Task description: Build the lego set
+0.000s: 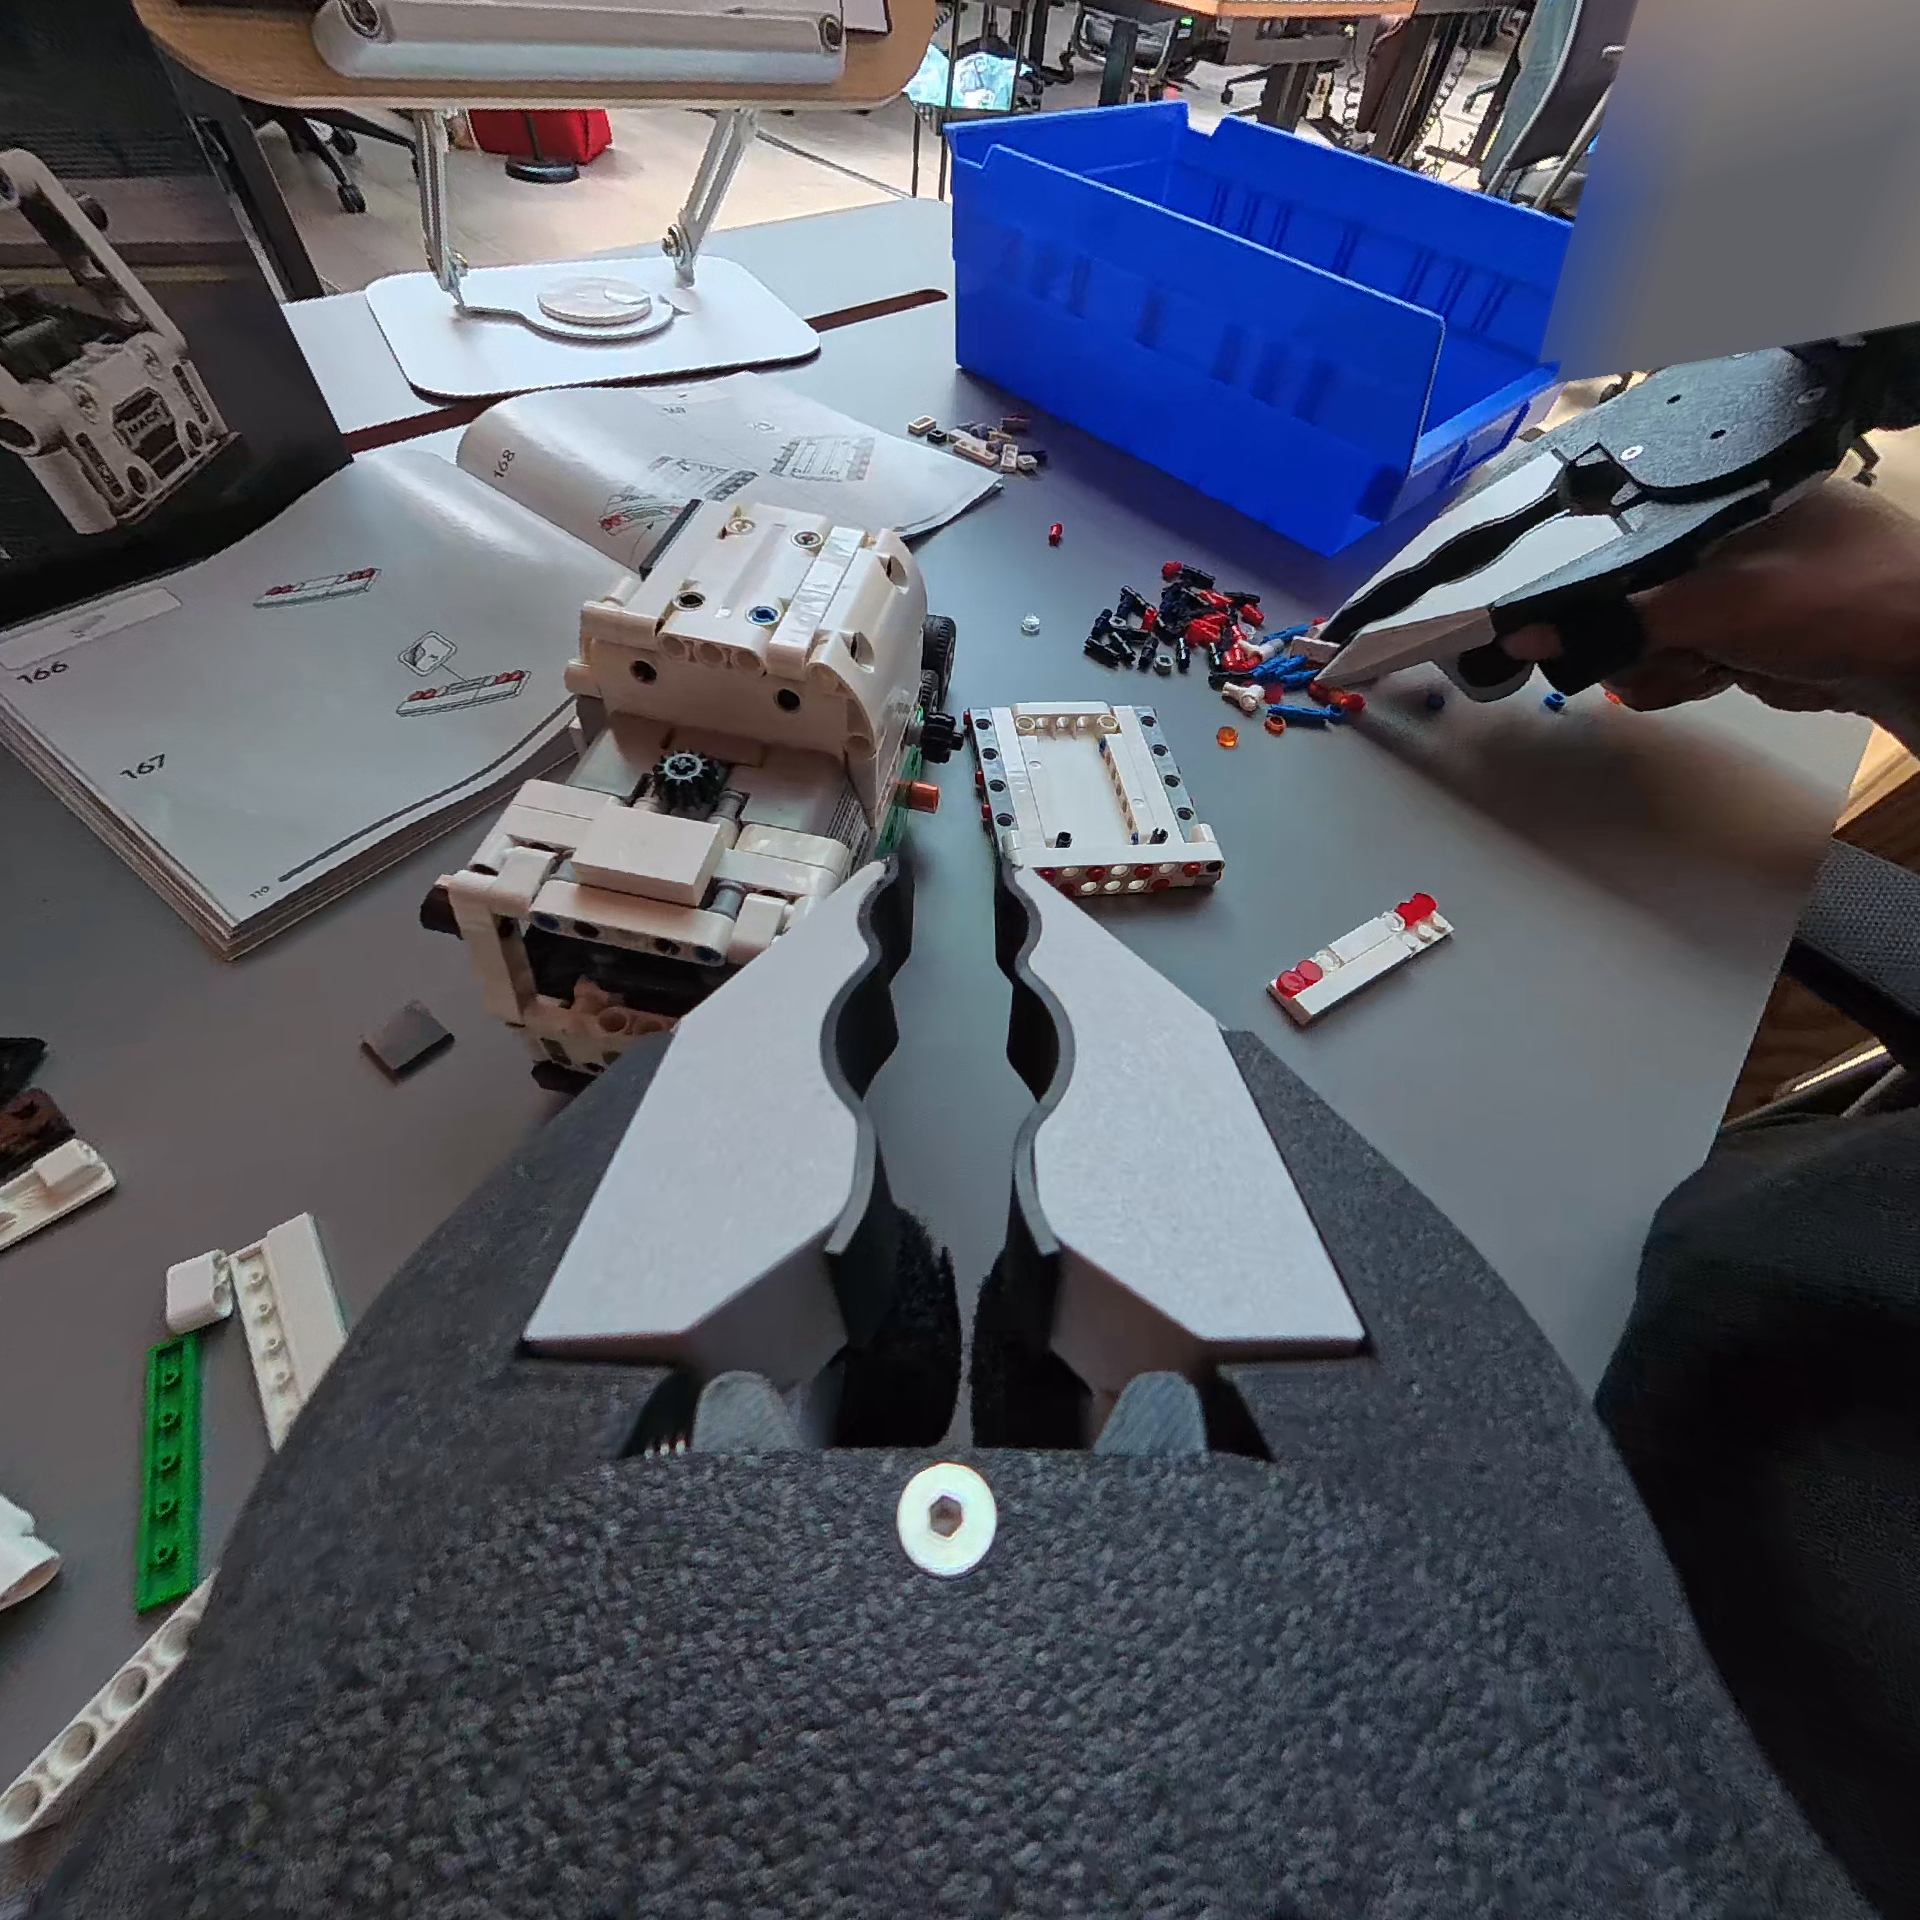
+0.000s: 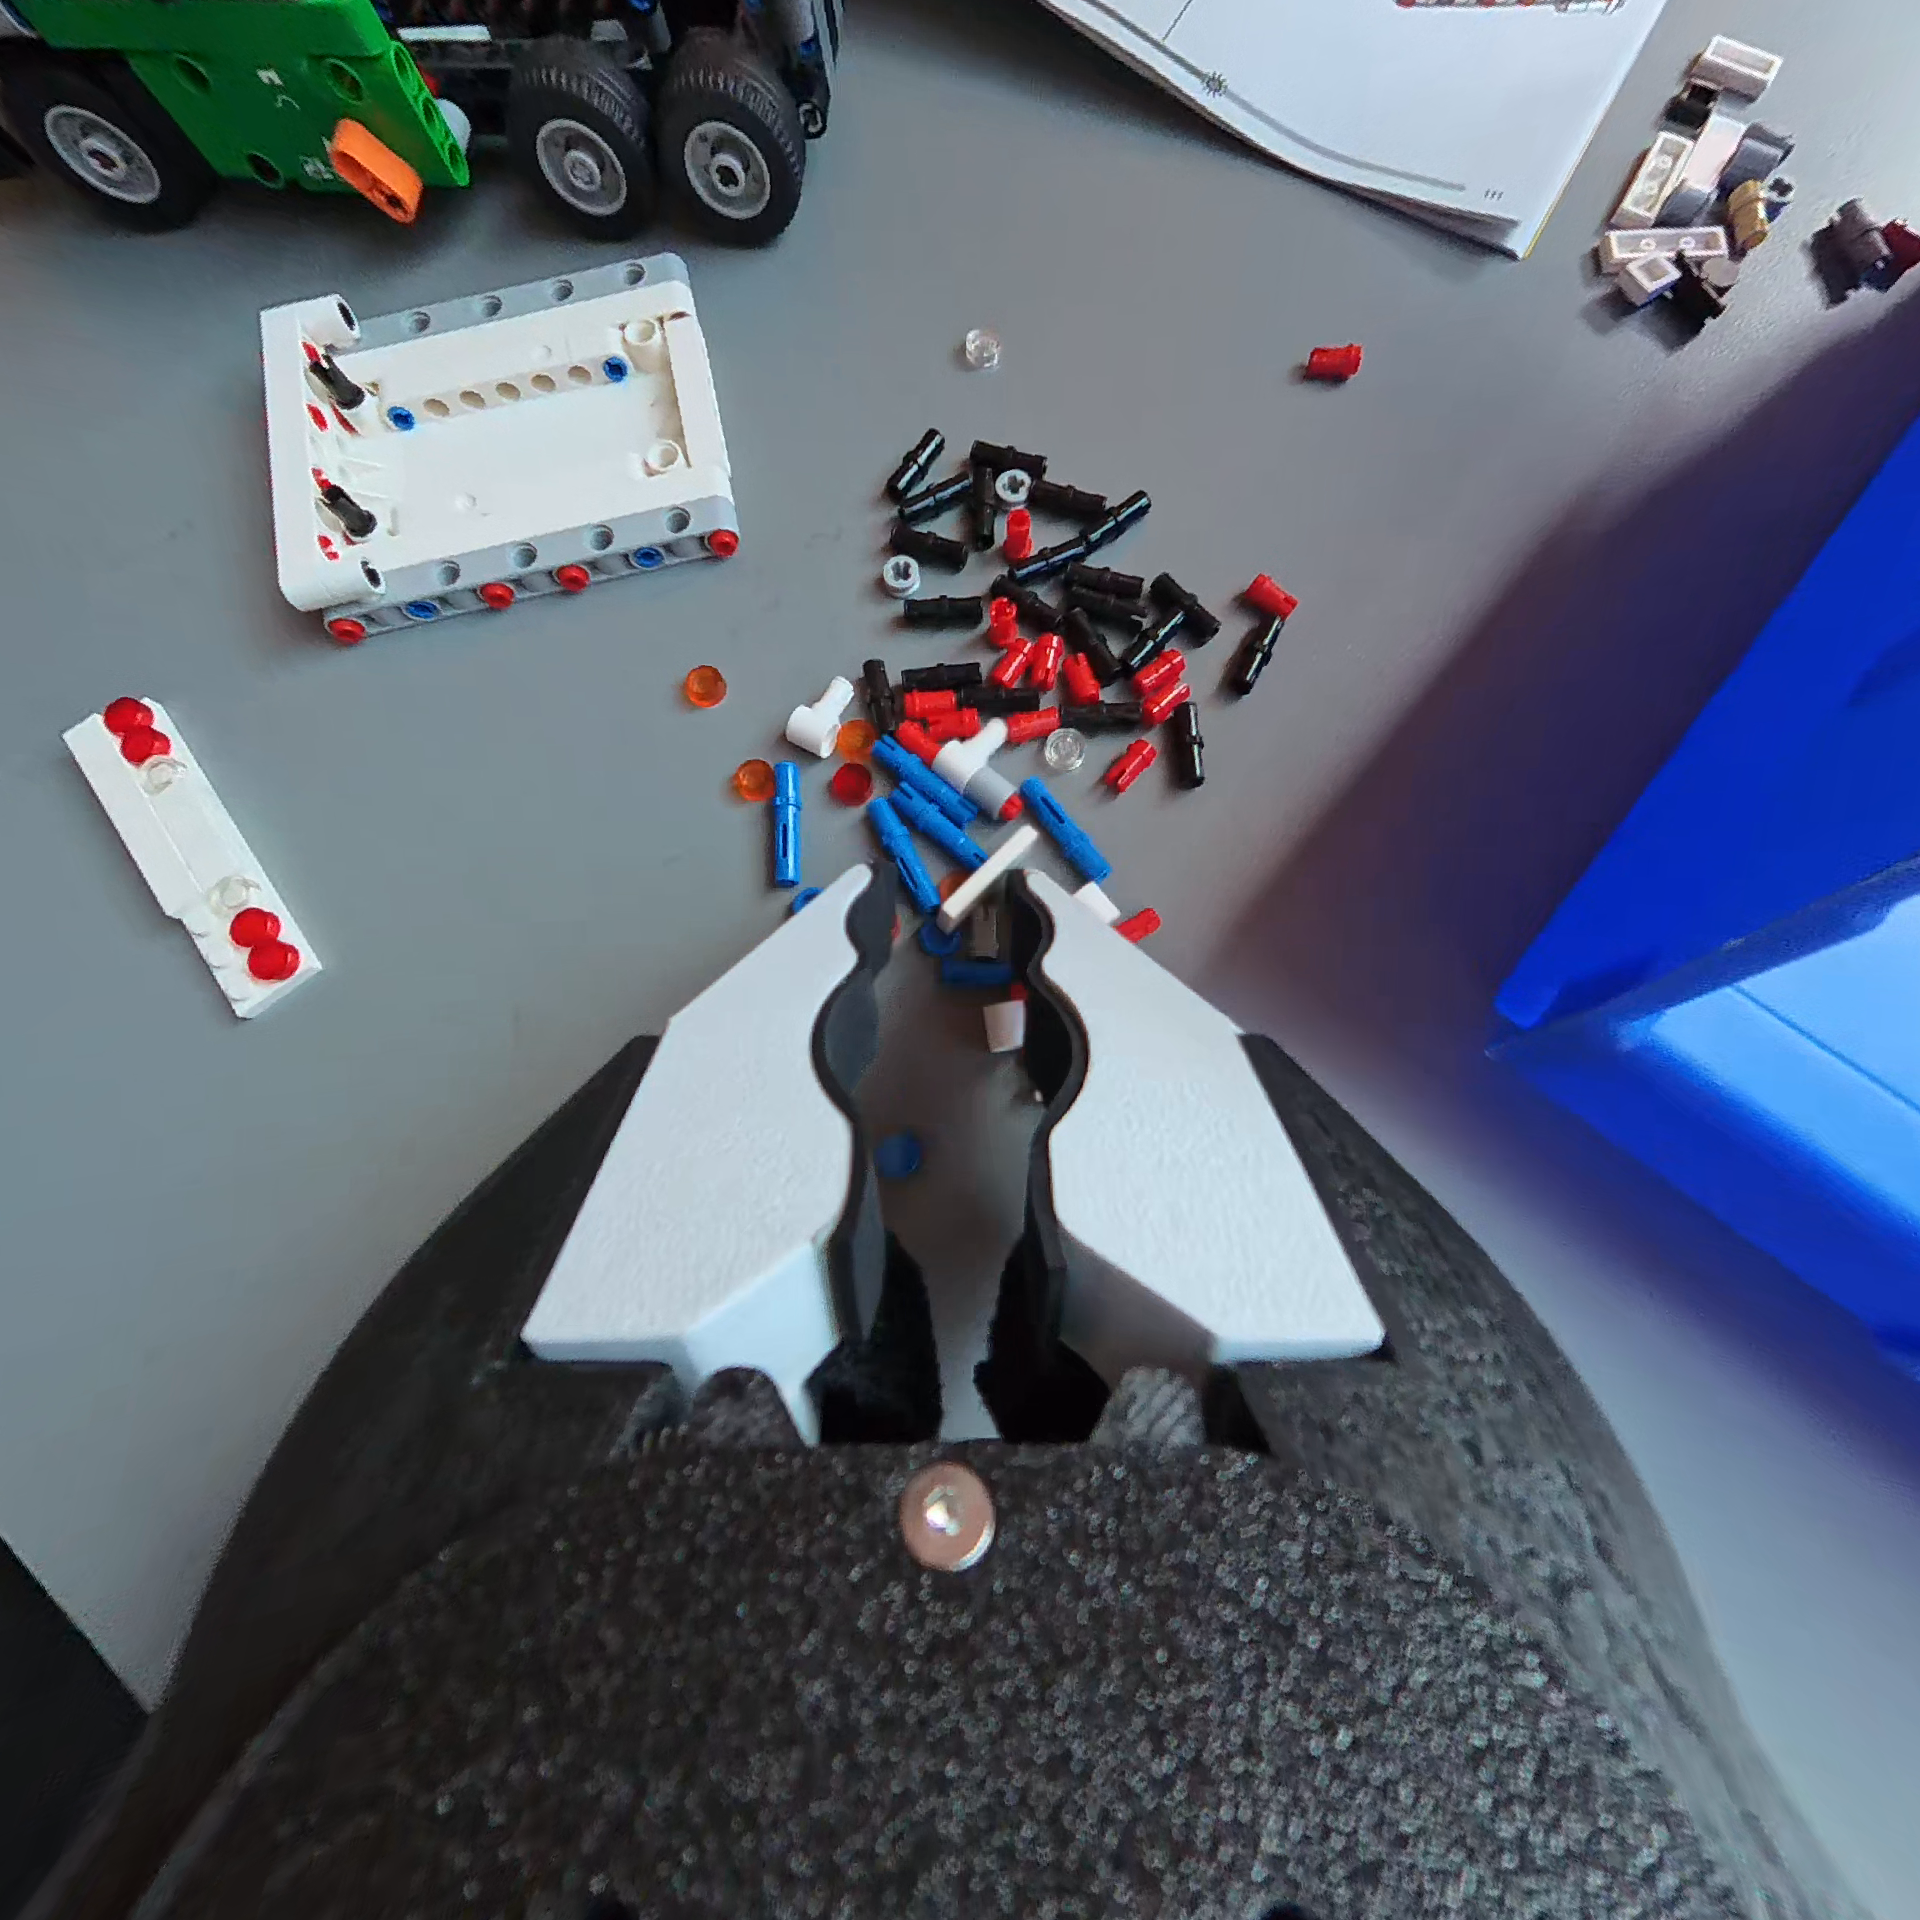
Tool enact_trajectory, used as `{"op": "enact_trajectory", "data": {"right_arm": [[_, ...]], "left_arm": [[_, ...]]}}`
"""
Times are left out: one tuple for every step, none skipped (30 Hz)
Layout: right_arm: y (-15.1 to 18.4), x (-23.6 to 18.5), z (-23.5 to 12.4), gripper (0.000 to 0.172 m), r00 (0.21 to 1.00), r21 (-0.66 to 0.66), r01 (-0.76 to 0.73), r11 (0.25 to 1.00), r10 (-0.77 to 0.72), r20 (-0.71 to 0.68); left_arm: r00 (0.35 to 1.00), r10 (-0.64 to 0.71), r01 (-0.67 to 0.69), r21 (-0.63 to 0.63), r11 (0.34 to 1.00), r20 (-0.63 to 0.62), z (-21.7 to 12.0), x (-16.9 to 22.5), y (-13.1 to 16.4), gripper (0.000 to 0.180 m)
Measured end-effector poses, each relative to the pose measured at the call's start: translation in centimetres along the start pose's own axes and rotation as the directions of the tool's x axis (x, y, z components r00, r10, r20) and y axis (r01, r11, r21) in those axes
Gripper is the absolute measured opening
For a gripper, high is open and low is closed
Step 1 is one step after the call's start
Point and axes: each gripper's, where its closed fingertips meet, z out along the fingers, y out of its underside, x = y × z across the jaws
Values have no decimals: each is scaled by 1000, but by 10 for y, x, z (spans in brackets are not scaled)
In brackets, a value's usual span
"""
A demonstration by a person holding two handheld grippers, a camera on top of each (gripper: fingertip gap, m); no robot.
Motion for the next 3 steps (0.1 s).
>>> {"op": "enact_trajectory", "data": {"right_arm": [[0, 0, 0, 15, 1000, -3, -1, 1000, 1, 7], [0, 1, 0, 13, 1000, -7, -1, 1000, 1, 12], [0, 1, 0, 11, 1000, -9, 0, 1000, 0, 12]], "left_arm": [[1000, 0, 0, -2, 1000, -5, 2, 1, 0, 14], [1000, 0, 0, -5, 1000, -9, 3, 1, 0, 14], [1000, 1, -1, -8, 1000, -12, 5, 1, 0, 14]]}}
